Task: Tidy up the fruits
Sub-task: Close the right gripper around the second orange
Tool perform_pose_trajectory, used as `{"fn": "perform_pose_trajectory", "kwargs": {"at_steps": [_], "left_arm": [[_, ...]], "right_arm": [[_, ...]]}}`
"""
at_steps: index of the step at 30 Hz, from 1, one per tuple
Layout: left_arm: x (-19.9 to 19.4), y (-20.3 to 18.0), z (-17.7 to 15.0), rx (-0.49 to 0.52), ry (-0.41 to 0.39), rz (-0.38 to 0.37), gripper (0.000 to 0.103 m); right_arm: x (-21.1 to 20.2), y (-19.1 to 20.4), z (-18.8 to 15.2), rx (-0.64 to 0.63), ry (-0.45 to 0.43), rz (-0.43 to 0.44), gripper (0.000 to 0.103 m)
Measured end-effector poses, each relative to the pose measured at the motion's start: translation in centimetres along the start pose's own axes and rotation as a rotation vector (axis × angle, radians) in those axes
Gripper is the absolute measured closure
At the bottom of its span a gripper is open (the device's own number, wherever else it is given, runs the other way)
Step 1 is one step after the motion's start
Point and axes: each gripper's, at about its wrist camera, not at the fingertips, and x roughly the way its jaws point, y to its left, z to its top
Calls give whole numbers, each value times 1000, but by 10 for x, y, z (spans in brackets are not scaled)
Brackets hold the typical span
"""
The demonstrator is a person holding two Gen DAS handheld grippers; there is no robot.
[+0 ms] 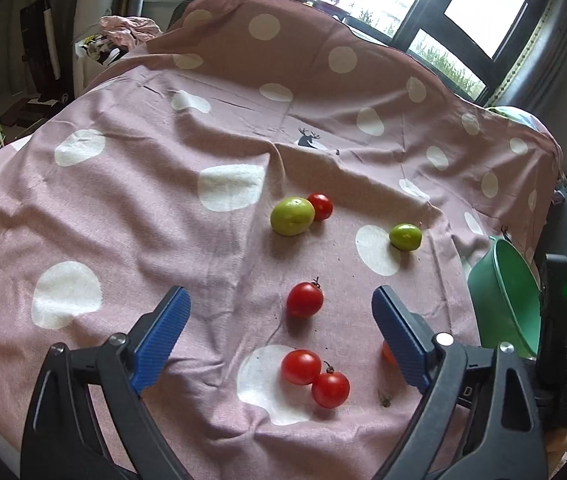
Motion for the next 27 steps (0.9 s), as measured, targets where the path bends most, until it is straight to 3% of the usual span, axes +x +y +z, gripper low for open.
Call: {"fn": "perform_pose_trajectory", "kwargs": {"at_steps": [3,7,11,16,22,27], "left_arm": [[5,-7,-4,25,16,-12,17],[8,-12,-6,29,32,-42,24],[8,-17,-9,22,46,-106,29],[16,-35,-16,56,90,-203,38],[32,-65,-31,126,151,-296,42],[50,-80,-42,154,209,-311,55]], "right_arm": [[1,2,-2,-24,-12,-28,60],[-3,-5,-1,16,-5,9,59],[-25,-18,3,60,-79,48,44],[-44,-34,6,101,-151,62,44],[-33,-44,9,168,-119,126,44],[-21,-39,9,169,-81,181,44]]}}
